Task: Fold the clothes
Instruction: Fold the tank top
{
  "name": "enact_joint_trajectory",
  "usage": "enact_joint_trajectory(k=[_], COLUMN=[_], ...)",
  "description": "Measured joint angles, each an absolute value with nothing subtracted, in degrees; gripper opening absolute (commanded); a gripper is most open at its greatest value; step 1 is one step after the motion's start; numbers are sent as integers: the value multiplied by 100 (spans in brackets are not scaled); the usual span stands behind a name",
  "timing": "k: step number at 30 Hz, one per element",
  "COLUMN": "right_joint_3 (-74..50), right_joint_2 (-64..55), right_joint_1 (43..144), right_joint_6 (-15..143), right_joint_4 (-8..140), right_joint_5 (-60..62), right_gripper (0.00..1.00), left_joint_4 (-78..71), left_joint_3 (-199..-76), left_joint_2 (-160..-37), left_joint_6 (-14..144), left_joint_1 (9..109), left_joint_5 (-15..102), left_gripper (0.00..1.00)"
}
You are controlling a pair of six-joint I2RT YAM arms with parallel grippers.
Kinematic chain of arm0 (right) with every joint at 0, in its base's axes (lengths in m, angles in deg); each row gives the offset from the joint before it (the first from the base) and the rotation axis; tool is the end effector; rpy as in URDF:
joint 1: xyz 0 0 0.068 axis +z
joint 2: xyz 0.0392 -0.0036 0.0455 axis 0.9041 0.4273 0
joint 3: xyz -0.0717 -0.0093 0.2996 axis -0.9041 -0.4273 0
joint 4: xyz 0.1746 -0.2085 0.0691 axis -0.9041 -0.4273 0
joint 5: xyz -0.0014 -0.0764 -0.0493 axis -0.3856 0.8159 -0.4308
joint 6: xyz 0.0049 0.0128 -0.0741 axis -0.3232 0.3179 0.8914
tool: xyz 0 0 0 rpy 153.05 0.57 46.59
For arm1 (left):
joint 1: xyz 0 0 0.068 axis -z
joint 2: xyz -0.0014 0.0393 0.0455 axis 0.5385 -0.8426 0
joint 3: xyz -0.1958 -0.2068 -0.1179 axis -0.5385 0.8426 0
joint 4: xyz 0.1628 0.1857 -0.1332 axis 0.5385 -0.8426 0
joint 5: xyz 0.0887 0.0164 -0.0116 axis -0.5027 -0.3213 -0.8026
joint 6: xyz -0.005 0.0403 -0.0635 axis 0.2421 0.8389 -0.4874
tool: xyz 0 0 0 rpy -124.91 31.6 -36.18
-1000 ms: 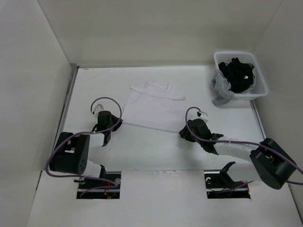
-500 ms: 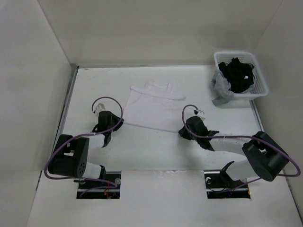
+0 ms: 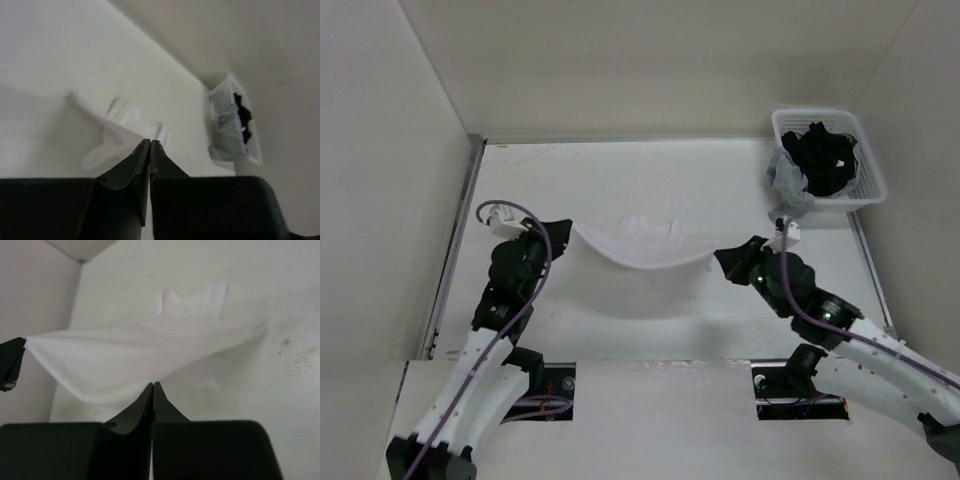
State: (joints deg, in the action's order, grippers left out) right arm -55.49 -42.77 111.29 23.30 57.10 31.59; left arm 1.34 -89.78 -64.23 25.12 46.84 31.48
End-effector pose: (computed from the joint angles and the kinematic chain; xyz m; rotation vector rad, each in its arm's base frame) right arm 0.1530 0.1261 0.2823 0.2836 1.9414 0.7274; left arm 0.1954 -0.0455 0.2700 -0.6188 1.6960 -0.7732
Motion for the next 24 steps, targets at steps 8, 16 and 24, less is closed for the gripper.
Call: enact_joint_trajectory(k=[8, 16, 24], right_joint_3=[-3512, -3576, -4314], right_joint_2=[-5469, -4695, -1709], right_joint_1=[12867, 12447, 9612], right_joint_6=[2590, 2961, 3477], right_joint_4=[3850, 3743, 5599], right_joint_5=[4590, 4765, 2730], right_gripper=[3, 3, 3], left_joint_4=[-1416, -1764, -363], left_joint_3=[-10893, -10294, -9562], left_joint_2=[-4408, -4784, -7822], left_joint_6=[2956, 2991, 2870], left_joint_1=[5008, 4990, 4420], left_joint_5=[2709, 2569, 2536], left_gripper=[0, 0, 0])
